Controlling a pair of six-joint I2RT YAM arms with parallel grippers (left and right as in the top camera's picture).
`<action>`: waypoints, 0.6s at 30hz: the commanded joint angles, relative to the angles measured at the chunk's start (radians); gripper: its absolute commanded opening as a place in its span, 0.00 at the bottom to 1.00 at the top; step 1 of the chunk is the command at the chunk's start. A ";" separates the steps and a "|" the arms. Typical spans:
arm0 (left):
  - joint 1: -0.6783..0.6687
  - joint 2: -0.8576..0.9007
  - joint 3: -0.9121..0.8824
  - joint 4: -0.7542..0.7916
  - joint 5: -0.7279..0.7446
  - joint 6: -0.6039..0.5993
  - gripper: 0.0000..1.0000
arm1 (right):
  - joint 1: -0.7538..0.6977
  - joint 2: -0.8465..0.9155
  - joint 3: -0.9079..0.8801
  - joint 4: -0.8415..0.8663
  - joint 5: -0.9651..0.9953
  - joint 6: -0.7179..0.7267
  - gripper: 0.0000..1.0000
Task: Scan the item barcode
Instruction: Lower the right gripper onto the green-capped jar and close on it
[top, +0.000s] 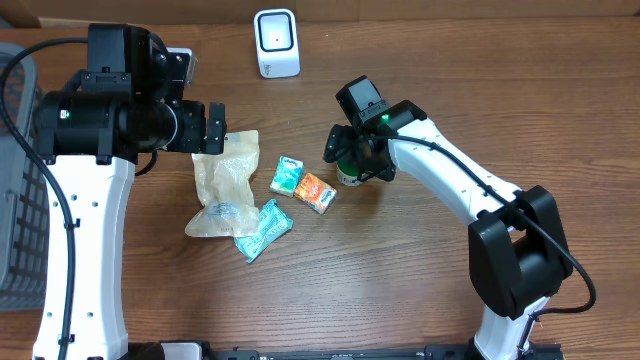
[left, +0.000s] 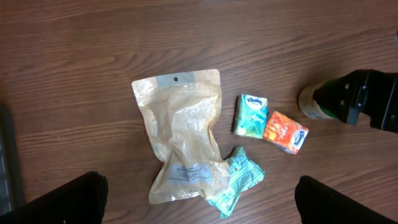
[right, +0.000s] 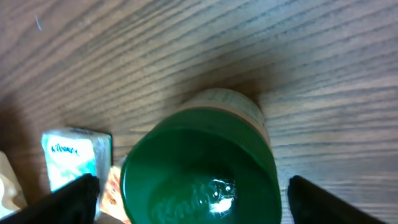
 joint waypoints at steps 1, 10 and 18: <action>0.002 0.002 0.016 0.001 0.007 0.016 1.00 | 0.002 -0.008 0.079 -0.016 0.028 -0.108 1.00; 0.002 0.002 0.016 0.001 0.007 0.016 1.00 | 0.002 -0.010 0.237 -0.146 0.036 -0.766 1.00; 0.002 0.003 0.016 0.001 0.007 0.016 0.99 | 0.003 -0.004 0.148 -0.151 -0.012 -0.999 1.00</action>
